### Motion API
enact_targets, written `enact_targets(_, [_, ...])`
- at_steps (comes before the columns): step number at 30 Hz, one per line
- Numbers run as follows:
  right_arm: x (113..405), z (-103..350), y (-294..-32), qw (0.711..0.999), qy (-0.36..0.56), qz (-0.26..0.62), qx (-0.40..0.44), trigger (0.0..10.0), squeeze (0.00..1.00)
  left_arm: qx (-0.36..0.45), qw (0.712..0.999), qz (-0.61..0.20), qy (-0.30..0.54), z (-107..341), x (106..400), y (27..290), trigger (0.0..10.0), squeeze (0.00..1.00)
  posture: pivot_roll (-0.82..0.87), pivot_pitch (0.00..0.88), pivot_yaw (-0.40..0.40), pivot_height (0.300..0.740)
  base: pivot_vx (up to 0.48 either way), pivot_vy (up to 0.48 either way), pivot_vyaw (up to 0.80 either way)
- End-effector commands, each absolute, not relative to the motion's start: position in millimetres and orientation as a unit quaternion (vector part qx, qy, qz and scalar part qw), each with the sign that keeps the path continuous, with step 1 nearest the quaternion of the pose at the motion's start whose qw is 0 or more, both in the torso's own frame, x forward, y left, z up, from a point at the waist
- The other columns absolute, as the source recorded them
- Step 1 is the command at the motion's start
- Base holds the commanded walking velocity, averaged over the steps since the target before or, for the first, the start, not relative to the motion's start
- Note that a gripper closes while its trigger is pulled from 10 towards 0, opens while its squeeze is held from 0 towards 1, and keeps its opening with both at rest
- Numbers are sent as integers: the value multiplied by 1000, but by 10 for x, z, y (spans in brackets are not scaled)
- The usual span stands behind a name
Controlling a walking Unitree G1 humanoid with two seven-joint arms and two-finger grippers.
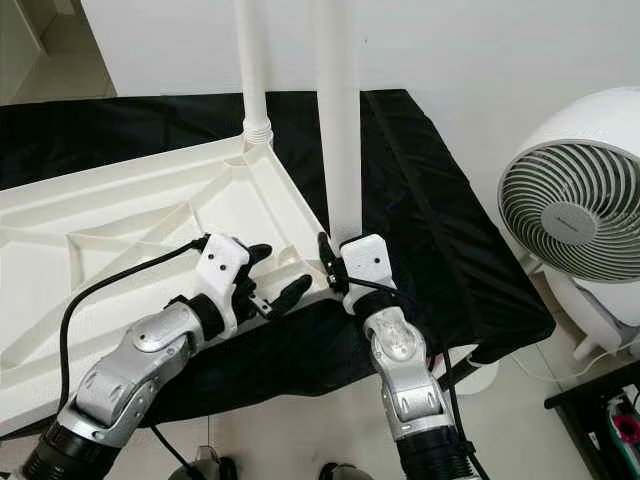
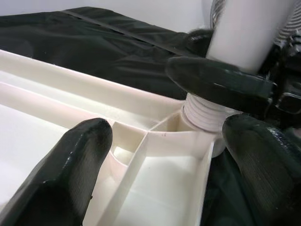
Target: Building children table
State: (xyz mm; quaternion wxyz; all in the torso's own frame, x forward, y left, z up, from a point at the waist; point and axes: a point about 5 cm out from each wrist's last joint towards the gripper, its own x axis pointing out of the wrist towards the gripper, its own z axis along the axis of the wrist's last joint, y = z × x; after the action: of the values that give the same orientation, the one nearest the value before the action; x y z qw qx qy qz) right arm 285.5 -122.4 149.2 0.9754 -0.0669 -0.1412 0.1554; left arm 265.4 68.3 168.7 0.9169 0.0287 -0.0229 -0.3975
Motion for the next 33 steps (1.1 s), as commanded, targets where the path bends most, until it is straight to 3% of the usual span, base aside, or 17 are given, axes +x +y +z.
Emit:
enact_targets(1, [2810,1280,-1271,984,-95,149,-35,10000,0,31,905,-425,-23,1720,2640,684,10000,0,98,177,-12,740,0,0,0])
enact_targets(14, [2844,1219,-1358,989,-88,108,54,10000,0,28,906,-422,-23,1770,2645,704,10000,0,102,184,-2,740,0,0,0])
enact_targets(24, [3017,1178,-1323,992,-17,122,18,10000,0,25,907,-419,-25,1806,2644,722,10000,0,108,189,-4,740,0,0,0])
enact_targets(33, [3112,1195,-1220,982,27,187,-6,10000,0,22,911,-411,-24,1820,2637,754,10000,0,119,190,-12,740,0,0,0])
